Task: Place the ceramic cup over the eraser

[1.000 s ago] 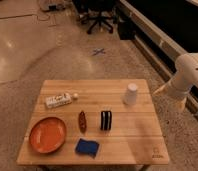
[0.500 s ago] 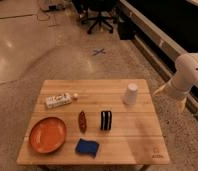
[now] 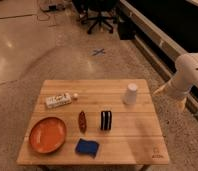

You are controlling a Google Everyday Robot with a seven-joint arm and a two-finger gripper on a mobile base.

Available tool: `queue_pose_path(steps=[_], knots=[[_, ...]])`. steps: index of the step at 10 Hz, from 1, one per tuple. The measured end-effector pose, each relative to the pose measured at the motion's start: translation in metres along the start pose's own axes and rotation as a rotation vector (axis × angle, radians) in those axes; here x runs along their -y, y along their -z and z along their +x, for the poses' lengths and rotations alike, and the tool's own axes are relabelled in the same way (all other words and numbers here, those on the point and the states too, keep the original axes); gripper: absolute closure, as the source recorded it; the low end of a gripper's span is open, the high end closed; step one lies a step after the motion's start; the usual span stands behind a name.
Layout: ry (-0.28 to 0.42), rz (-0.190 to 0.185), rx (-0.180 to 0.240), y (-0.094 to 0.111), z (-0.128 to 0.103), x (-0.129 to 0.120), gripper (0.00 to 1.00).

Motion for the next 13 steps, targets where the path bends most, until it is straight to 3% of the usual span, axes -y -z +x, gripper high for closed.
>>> queue_pose_path(steps=[4, 9, 10, 13], knots=[[0.022, -0.001, 0.001, -0.004, 0.0, 0.009, 0.2], [0.138, 0.027, 0.037, -0.029, -0.011, 0.078, 0.2], [0.179, 0.041, 0.036, -0.031, -0.014, 0.102, 0.2], [0.243, 0.084, -0.006, -0.034, -0.005, 0.138, 0.2]])
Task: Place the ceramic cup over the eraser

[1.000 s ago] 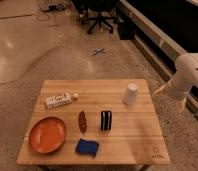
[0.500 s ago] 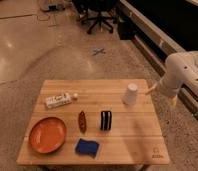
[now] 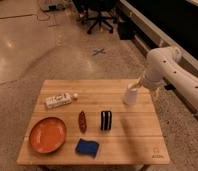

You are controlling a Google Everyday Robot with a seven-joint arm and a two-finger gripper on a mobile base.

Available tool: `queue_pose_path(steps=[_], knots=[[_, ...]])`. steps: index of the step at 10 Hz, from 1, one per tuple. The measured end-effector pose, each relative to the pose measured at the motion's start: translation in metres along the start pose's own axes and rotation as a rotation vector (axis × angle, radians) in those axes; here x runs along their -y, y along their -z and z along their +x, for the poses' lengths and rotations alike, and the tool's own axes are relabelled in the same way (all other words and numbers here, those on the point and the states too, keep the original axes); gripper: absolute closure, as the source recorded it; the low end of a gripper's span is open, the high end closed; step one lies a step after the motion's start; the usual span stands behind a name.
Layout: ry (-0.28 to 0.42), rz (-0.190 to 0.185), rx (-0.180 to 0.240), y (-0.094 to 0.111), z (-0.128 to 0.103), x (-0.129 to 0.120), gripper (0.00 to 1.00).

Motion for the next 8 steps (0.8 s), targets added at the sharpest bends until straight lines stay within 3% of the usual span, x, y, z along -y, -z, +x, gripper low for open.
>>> queue_pose_path(steps=[4, 8], knots=[[0.037, 0.022, -0.043, -0.016, 0.018, 0.013, 0.2], [0.065, 0.038, -0.044, -0.043, 0.025, 0.037, 0.2]])
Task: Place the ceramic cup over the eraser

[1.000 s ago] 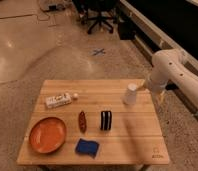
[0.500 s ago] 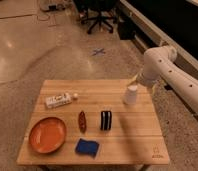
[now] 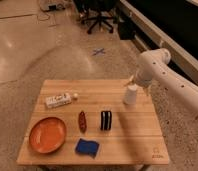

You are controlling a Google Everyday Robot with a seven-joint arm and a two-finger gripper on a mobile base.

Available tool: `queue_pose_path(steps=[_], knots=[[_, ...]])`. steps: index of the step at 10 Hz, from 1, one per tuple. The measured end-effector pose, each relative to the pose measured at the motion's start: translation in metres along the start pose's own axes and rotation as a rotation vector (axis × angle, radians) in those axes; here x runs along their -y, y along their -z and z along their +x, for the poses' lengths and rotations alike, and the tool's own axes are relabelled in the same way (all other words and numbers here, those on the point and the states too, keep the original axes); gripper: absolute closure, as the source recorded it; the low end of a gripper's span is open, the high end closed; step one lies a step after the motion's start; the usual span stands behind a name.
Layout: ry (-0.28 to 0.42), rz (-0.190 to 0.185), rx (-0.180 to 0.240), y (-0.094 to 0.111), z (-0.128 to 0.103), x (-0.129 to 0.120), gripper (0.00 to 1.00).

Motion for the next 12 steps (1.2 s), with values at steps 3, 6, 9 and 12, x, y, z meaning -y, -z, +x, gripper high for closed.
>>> queue_pose_path(steps=[3, 6, 9, 12], knots=[[0.011, -0.007, -0.012, -0.024, 0.012, 0.012, 0.2], [0.006, -0.027, -0.037, -0.039, 0.029, 0.014, 0.2], [0.005, -0.054, -0.062, -0.048, 0.04, 0.014, 0.21], [0.003, -0.102, -0.073, -0.054, 0.04, 0.007, 0.46]])
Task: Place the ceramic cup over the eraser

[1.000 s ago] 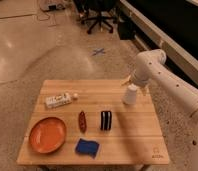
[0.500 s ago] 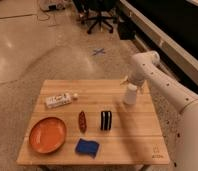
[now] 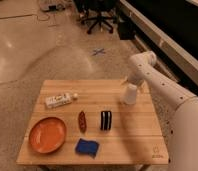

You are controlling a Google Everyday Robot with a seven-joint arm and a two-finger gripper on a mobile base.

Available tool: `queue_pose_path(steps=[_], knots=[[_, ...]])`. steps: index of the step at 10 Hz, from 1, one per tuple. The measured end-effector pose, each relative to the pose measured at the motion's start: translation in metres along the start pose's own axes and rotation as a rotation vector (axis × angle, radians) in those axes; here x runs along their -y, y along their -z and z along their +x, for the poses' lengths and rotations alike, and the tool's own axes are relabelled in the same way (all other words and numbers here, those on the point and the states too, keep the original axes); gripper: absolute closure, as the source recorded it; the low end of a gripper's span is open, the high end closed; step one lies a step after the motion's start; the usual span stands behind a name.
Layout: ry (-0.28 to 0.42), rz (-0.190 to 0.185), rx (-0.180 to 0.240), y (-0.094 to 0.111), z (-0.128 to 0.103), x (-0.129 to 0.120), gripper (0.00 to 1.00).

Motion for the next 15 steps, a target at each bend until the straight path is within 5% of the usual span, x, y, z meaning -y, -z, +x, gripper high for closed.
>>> queue_pose_path(steps=[6, 10, 15], knots=[[-0.001, -0.08, 0.009, 0.008, -0.009, -0.011, 1.0], [0.011, -0.002, 0.038, 0.065, -0.028, 0.003, 1.0], [0.115, 0.081, 0.073, 0.14, -0.066, 0.0, 1.0]])
